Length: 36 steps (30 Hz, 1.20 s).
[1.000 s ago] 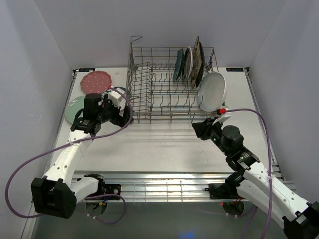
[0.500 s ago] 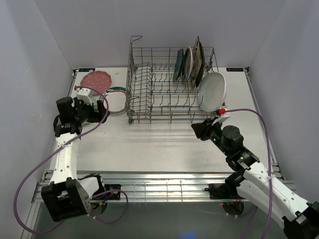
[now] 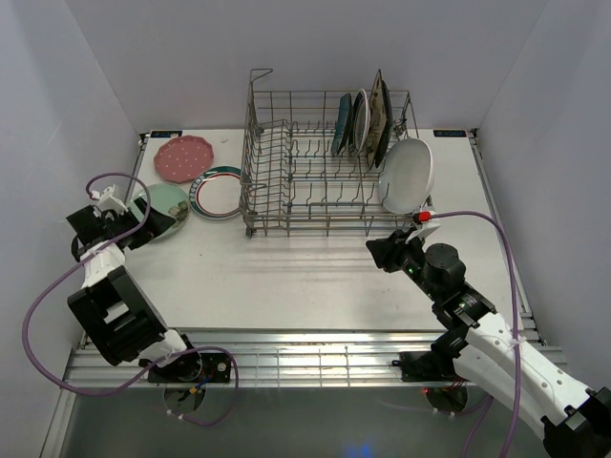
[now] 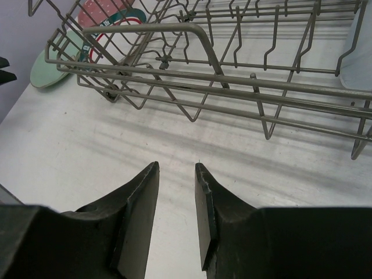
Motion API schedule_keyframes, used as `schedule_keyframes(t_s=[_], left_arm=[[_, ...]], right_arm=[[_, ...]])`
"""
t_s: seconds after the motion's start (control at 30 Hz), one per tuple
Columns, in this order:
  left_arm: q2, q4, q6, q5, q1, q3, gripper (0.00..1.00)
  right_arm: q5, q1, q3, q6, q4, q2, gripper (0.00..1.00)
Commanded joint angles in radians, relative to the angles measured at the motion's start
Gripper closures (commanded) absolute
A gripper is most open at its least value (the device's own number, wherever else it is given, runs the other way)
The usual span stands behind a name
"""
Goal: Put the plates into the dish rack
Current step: Pick up the plate from the corner of the board.
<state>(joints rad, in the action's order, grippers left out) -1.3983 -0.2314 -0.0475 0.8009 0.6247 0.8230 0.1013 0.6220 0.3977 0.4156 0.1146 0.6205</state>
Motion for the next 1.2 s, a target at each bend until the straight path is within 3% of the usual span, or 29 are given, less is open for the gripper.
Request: schedule_keyframes(t_s=[0.0,0.07,0.2,0.27,0.53,0.87,1.17], left_arm=[[-0.008,0.095,-0.118,0.0,0.032,-0.015,0.02],[-0.005,0.151,-0.159,-0.066,0.043,-0.036,0.02],[0.007,0.246,-0.293,-0.335,0.044,-0.076,0.06],[0.002,0.268,-0.333,-0.368,0.044,-0.078,0.06],[-0.132,0.244,-0.411,-0.423,0.047,-0.001,0.02],[-0.266,0.265,-0.48,-0.373,0.061,0.045,0.02],[-0.37,0.277,-0.554,-0.318,0.069,0.084,0.18]], right_arm=[[-0.008,-0.001,-0.008,0.002,0.054,-0.01,0.63],[-0.008,-0.001,-0.01,0.002,0.056,-0.008,0.63],[-0.012,-0.001,-0.013,0.003,0.063,-0.007,0.63],[-0.012,-0.001,-0.013,0.003,0.066,-0.002,0.62],[-0.025,-0.001,-0.002,0.0,0.071,0.005,0.62],[-0.034,-0.001,0.003,0.002,0.072,-0.004,0.63],[-0.037,-0.001,0.0,0.005,0.062,-0.021,0.63]])
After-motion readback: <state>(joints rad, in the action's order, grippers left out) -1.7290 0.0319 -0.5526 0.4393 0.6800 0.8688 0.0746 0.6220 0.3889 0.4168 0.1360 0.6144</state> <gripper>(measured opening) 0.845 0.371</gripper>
